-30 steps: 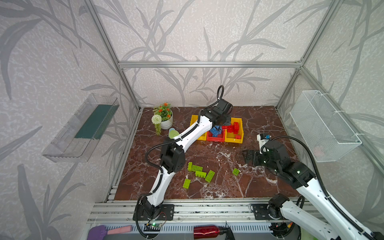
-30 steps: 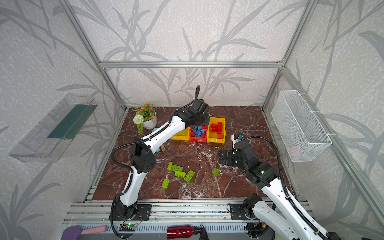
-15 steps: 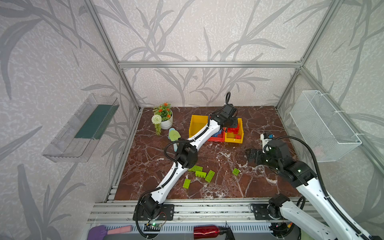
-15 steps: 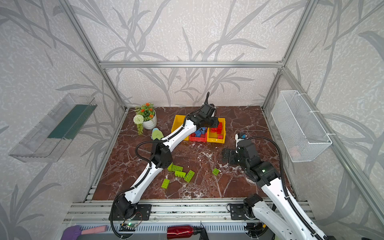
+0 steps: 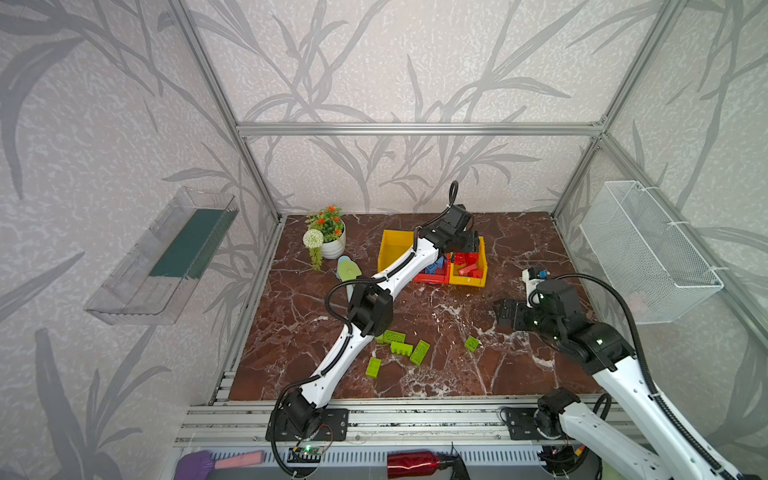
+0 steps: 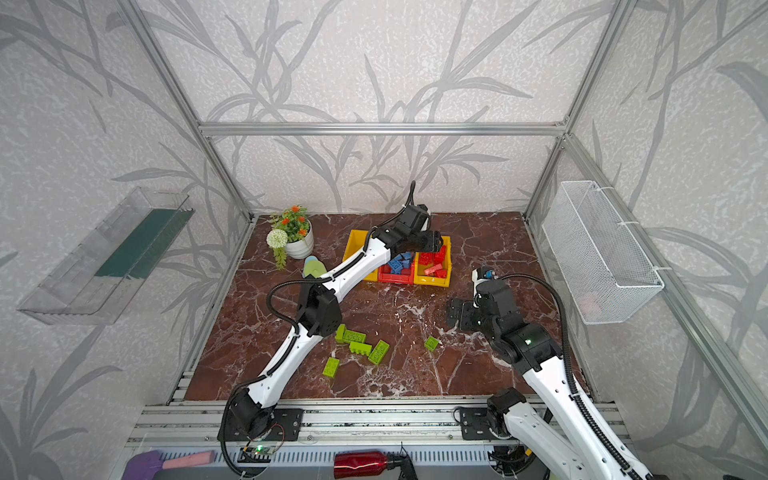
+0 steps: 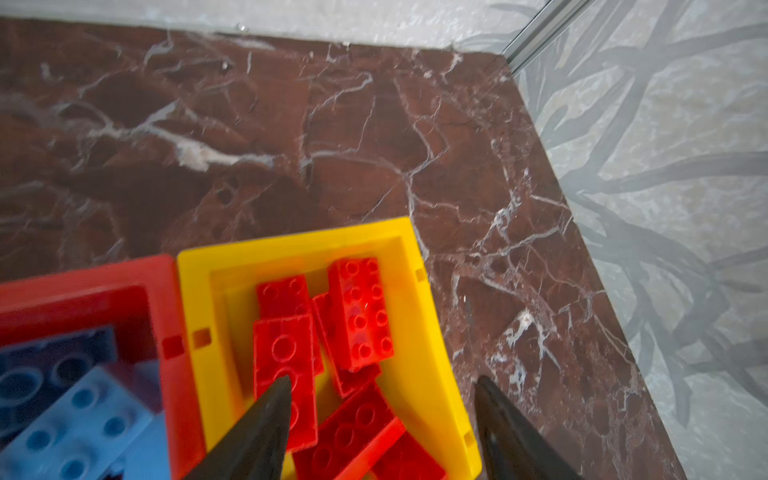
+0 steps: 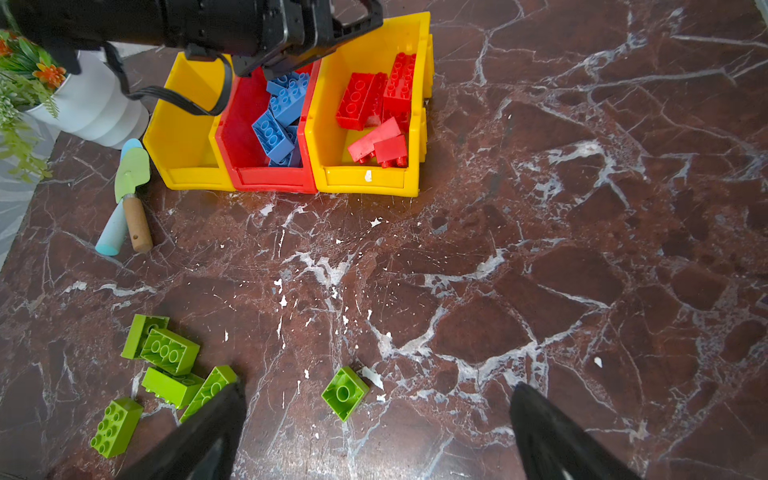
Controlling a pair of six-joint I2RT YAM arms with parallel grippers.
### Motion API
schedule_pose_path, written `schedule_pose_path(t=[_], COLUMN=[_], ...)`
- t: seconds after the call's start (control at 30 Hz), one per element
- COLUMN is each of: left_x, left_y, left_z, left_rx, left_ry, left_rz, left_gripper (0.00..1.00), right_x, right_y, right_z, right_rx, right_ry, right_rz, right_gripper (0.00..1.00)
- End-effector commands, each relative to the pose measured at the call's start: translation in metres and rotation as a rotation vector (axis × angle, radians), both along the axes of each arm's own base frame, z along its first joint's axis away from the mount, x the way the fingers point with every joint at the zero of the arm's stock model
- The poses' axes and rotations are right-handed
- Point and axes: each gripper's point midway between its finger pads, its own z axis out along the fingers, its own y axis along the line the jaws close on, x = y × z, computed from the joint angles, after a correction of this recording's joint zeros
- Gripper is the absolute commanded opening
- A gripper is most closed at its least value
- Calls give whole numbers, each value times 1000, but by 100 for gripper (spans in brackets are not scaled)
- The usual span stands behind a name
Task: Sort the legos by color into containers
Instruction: 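Open the left gripper to drop the red brick into the bin, then move the left gripper back over the lime-green bricks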
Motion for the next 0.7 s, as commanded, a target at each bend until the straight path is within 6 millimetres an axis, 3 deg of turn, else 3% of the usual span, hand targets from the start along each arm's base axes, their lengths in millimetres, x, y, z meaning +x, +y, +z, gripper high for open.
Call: schedule_pose_path(t=[0.0,0.07,0.2,0.33,0.5,0.67], left_x=[-25,-44,-88,-137,-194,-224], left_y=[20,34,88,152,217,266], left_z=[53,56,50,28,-6,-27], left_rx=[-22,-9,83,173,237,310], left_ry=[-26,-42,-43,-5,64,92], left_rz=[32,39,86,156,237,342], left_gripper=[70,74,76,76,76,74], right_x=[-5,-5,-8,-10,-11,-14], right_y=[1,4,13,21,30,42], right_z=[5,2,-7,-8,-6,-6], right_rx=[11,19,40,86,83,69], right_ry=[-3,7,50,53,53,58], right_rz=[18,31,68,86,110,132], right_gripper=[99,99,99,99,99,99])
